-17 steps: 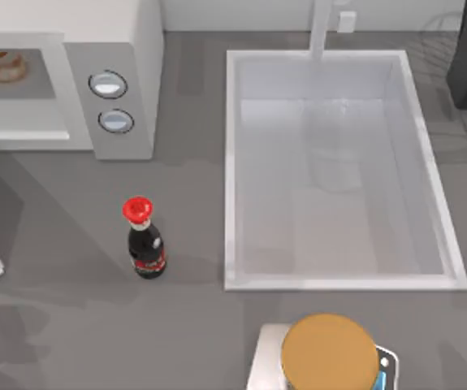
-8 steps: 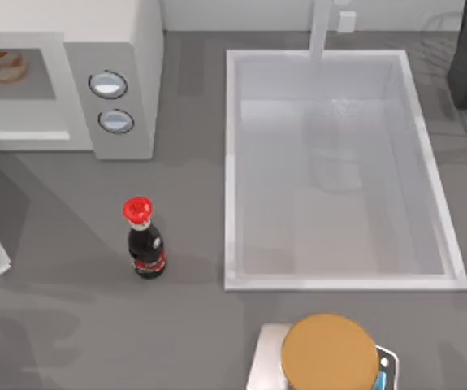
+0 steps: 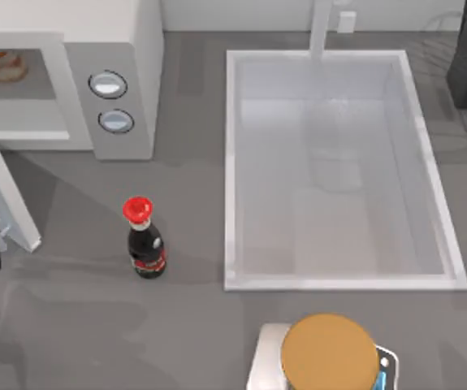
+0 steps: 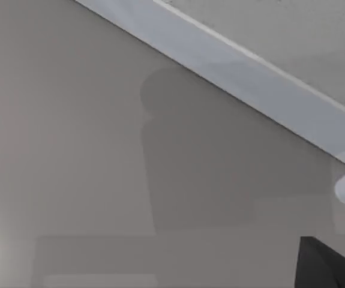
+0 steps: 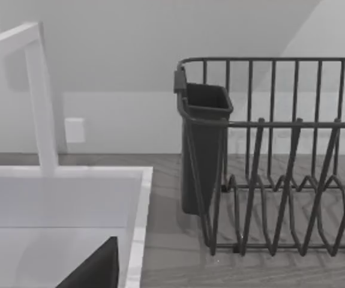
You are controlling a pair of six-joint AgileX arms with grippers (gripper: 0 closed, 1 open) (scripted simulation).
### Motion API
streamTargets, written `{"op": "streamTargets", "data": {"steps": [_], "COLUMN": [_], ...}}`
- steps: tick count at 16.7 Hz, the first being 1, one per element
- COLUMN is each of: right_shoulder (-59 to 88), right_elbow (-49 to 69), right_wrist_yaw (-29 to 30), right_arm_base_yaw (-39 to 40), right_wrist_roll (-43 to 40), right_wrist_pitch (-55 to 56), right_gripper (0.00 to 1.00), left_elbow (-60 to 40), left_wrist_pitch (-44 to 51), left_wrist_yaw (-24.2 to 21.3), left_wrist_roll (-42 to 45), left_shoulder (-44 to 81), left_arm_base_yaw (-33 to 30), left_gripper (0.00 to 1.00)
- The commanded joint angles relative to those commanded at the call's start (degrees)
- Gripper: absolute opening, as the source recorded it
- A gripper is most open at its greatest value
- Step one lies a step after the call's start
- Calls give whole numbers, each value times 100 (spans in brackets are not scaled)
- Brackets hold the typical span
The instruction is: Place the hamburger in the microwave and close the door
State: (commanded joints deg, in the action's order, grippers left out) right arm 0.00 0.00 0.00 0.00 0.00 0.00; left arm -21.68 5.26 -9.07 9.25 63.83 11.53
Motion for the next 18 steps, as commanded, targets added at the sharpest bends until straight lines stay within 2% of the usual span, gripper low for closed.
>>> {"op": "streamTargets", "data": {"steps": [3,5,11,18], "right_shoulder": [0,0,0,0], "right_elbow": [0,0,0,0], "right_wrist_yaw": [0,0,0,0], "right_arm_base_yaw": [0,0,0,0], "right_wrist_roll": [0,0,0,0], "right_wrist_pitch": [0,0,0,0], "right_gripper": [100,100,100,100], "left_elbow": [167,228,170,-455], "left_wrist_pitch": [-22,-35,-71,-499], "left_wrist_yaw": [546,763,779,787], "left_wrist_roll": [-598,-833,-870,-872], "left_shoulder": [-291,-410,-328,777], "left_arm_base_yaw": [-854,-1124,-1148,-1173], "left_gripper": [0,0,0,0]}}
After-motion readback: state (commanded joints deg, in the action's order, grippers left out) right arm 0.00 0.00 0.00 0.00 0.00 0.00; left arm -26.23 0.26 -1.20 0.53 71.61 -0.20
